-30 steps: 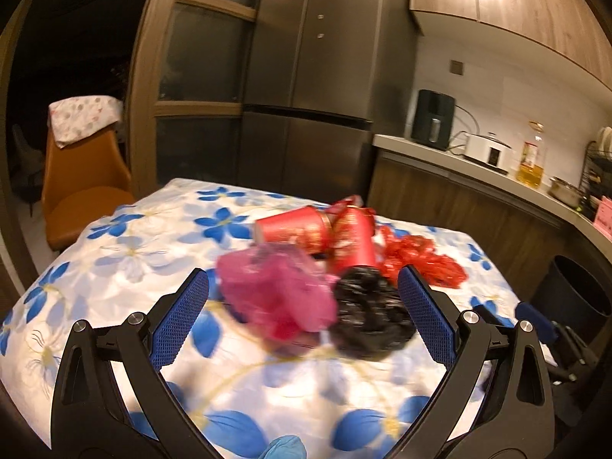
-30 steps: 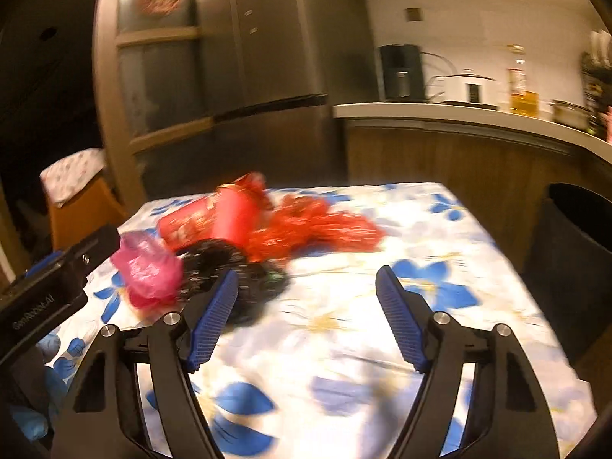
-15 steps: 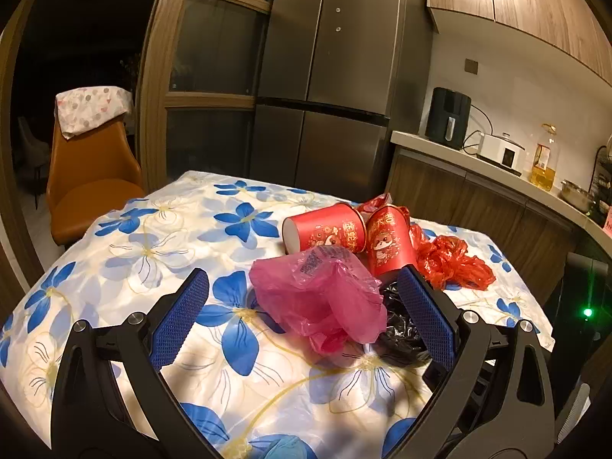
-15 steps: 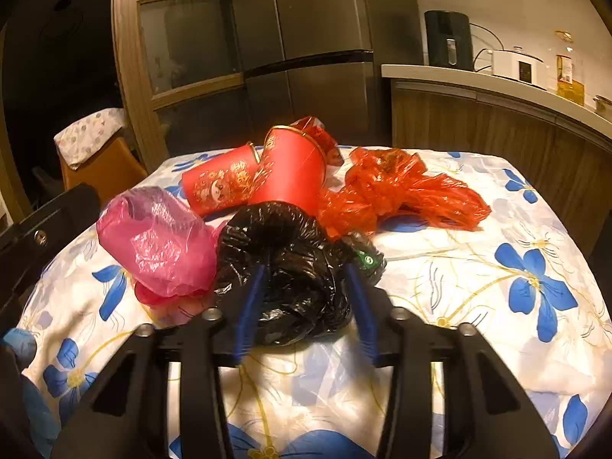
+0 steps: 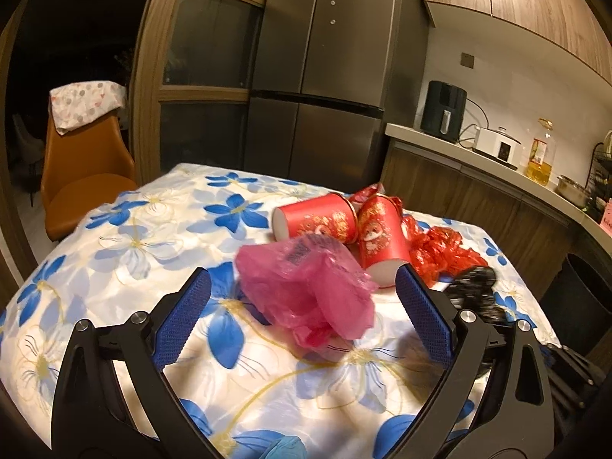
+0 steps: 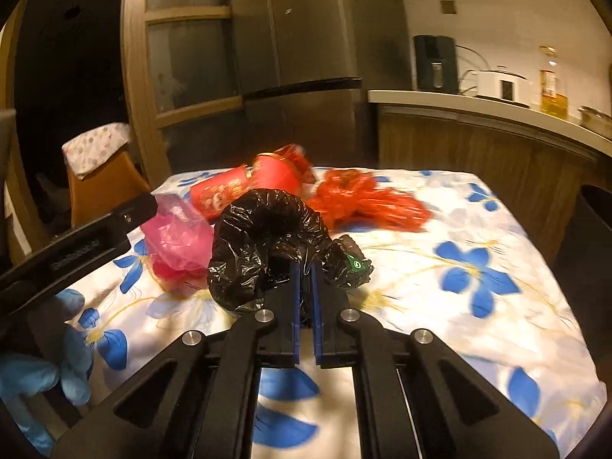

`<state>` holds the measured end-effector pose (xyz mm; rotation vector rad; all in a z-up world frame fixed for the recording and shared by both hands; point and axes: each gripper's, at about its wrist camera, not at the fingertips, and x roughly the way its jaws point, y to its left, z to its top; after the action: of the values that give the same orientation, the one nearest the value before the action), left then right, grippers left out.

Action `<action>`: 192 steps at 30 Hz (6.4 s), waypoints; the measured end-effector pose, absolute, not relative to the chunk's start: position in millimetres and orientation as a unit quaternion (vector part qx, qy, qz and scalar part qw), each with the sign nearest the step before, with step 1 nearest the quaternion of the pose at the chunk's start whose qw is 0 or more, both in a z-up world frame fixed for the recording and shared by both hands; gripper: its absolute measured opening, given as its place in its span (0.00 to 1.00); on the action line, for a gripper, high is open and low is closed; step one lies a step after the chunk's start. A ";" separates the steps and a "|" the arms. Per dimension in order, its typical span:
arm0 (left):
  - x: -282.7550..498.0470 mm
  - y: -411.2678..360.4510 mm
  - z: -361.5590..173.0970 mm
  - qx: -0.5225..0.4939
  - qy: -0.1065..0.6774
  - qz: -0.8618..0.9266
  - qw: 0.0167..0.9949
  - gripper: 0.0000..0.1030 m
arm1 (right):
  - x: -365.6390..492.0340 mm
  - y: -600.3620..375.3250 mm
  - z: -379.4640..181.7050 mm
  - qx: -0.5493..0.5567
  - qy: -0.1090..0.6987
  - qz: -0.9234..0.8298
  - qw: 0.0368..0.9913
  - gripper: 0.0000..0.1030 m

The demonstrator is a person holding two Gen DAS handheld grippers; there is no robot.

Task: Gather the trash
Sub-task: 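Grasp the black bag with the right gripper while the left gripper grasps the pink bag, then carry the pink and black bags over the bin and open both grippers, then move both tools back over the table toward the red paper cups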

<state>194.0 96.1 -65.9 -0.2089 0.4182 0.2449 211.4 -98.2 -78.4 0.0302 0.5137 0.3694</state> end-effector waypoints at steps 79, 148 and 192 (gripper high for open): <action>209.1 -147.9 0.2 -0.017 0.182 -0.113 0.977 0.00 | 153.7 -303.1 -0.7 0.070 0.149 -0.032 0.986 0.06; 307.9 -315.5 -21.5 -0.009 0.195 -0.253 0.948 0.73 | 207.0 -436.1 6.2 0.119 0.115 -0.149 0.975 0.48; 223.2 -33.8 -38.8 -0.063 0.201 0.026 0.977 0.95 | 200.8 -247.1 -14.8 0.102 0.150 -0.024 0.983 0.87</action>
<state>223.2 -33.8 -38.8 -0.1262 0.4044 0.0519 200.8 -247.1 -14.8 0.2048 0.3013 -0.0477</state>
